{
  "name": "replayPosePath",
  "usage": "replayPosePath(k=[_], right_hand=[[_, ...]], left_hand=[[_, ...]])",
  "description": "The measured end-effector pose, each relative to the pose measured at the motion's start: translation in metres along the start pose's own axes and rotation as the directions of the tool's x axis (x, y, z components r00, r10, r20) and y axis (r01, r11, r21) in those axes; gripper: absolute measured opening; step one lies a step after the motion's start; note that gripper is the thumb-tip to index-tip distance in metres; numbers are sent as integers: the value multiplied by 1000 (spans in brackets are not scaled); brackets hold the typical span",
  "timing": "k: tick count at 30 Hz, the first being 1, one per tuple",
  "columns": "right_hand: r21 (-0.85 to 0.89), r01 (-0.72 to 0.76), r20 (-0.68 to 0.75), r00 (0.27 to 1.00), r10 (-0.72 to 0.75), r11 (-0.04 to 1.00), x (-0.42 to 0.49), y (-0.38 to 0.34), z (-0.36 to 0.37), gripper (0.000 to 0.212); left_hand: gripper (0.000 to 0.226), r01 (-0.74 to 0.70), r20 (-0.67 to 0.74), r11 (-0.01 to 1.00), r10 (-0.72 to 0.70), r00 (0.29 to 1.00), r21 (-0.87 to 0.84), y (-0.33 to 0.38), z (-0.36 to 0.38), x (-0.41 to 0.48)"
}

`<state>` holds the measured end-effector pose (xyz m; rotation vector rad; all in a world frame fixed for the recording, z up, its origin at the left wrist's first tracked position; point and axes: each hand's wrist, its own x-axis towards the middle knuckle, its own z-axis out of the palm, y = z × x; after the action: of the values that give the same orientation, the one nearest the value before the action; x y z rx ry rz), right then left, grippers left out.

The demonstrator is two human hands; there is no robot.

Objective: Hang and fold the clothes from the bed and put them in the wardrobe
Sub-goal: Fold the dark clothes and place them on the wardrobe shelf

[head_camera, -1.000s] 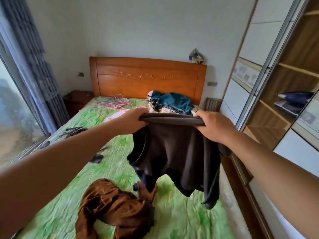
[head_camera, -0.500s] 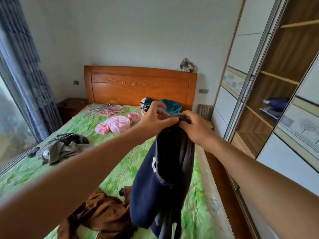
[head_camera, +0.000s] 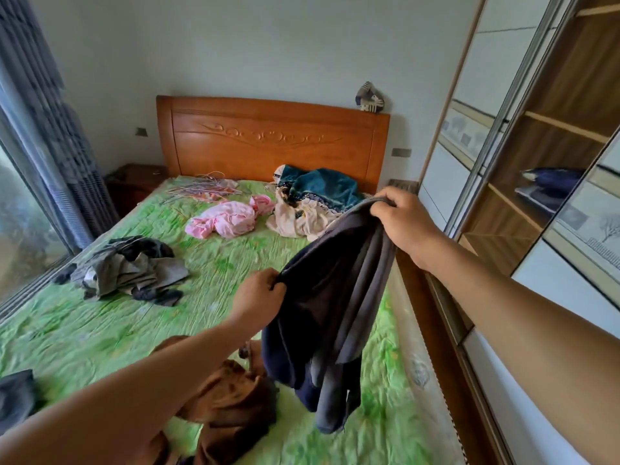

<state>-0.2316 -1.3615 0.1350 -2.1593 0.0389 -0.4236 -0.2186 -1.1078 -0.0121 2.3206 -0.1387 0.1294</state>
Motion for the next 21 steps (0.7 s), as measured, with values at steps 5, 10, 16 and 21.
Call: replayPosePath(k=[5, 10, 16, 21], right_hand=[[-101, -25, 72, 997, 32, 995, 12, -2, -8, 34], [-306, -63, 10, 998, 69, 950, 29, 10, -18, 13], [-335, -192, -131, 979, 156, 922, 29, 31, -41, 58], [-119, -301, -54, 954, 296, 946, 38, 48, -50, 55]], left_hand=[[20, 43, -36, 976, -52, 998, -211, -10, -35, 57], [17, -48, 88, 931, 86, 992, -361, 14, -58, 111], [101, -596, 314, 800, 550, 774, 69, 36, -81, 148], [59, -831, 184, 546, 811, 556, 105, 49, -80, 162]])
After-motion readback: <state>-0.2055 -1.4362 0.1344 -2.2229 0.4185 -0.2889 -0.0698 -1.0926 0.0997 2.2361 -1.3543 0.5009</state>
